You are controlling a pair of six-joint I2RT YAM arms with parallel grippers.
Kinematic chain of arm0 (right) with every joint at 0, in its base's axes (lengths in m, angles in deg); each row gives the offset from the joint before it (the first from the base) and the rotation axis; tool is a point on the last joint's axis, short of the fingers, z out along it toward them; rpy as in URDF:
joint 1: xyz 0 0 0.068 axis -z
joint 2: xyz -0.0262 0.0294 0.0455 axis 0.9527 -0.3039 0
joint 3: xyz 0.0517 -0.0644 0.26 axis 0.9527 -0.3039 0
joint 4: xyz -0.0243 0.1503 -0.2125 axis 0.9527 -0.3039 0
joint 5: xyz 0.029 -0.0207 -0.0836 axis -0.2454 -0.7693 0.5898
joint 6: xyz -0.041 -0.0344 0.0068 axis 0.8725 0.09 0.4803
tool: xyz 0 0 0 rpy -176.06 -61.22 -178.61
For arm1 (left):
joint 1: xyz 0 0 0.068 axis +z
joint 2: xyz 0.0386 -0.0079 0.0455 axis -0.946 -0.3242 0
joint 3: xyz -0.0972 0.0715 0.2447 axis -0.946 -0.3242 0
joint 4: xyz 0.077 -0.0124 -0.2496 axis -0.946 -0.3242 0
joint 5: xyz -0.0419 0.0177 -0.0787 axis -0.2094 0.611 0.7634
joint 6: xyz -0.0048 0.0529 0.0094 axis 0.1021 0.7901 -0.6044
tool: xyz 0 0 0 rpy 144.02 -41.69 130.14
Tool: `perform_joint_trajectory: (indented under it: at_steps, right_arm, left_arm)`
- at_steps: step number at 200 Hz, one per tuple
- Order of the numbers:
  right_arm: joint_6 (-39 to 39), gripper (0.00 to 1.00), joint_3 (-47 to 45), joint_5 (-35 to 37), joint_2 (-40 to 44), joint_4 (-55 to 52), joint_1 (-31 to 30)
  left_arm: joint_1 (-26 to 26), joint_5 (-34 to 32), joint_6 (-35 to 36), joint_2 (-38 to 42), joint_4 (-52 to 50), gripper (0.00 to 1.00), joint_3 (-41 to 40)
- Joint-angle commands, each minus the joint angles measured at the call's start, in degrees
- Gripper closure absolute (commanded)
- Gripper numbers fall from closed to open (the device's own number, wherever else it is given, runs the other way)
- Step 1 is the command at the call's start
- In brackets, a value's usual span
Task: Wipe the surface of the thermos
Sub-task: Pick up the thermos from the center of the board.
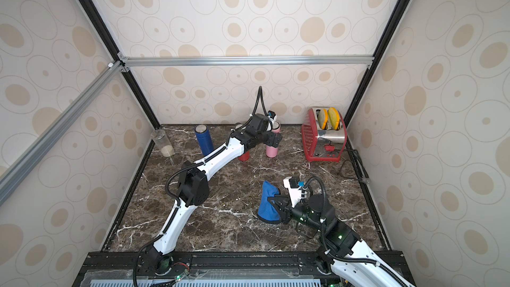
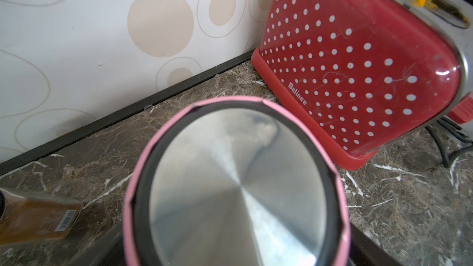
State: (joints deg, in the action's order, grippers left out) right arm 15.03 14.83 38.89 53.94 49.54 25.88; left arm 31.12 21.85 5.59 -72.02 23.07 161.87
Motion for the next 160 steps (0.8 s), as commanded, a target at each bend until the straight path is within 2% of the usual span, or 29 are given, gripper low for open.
perform_joint_trajectory:
  at_steps: [1,24,42,74,101,114,137,160]
  right_arm:
    - [0.69,1.0,1.06,0.65,0.47,-0.46,0.69]
    - [0.66,1.0,0.96,0.38,0.19,-0.54,0.96]
    - [0.64,1.0,1.01,0.2,0.26,-0.63,1.17]
    - [0.66,1.0,1.25,0.01,0.66,-0.95,1.35]
    - [0.33,1.0,1.06,-0.14,1.27,-1.0,1.43]
    - [0.49,1.0,1.3,-0.09,1.77,-1.48,1.37]
    - [1.45,1.0,2.25,0.67,3.15,-3.57,1.43]
    - [2.73,1.0,3.63,2.14,4.99,-6.58,1.45]
  left_arm:
    - [0.02,-1.23,-1.03,0.59,6.58,0.01,-1.11]
    - [-0.01,-1.14,-1.78,1.85,12.88,0.05,-5.27]
    - [0.04,-0.89,-2.12,1.59,14.05,0.12,-5.36]
    - [0.04,-0.41,-2.49,1.63,13.65,0.33,-5.35]
    - [0.05,-0.67,-2.99,4.54,14.91,0.68,-9.08]
    - [0.05,-0.52,-3.06,6.93,15.66,0.75,-11.64]
    - [-0.02,0.88,-2.55,12.55,16.29,1.0,-17.04]
    - [-0.43,2.57,-1.77,20.37,16.6,1.0,-24.51]
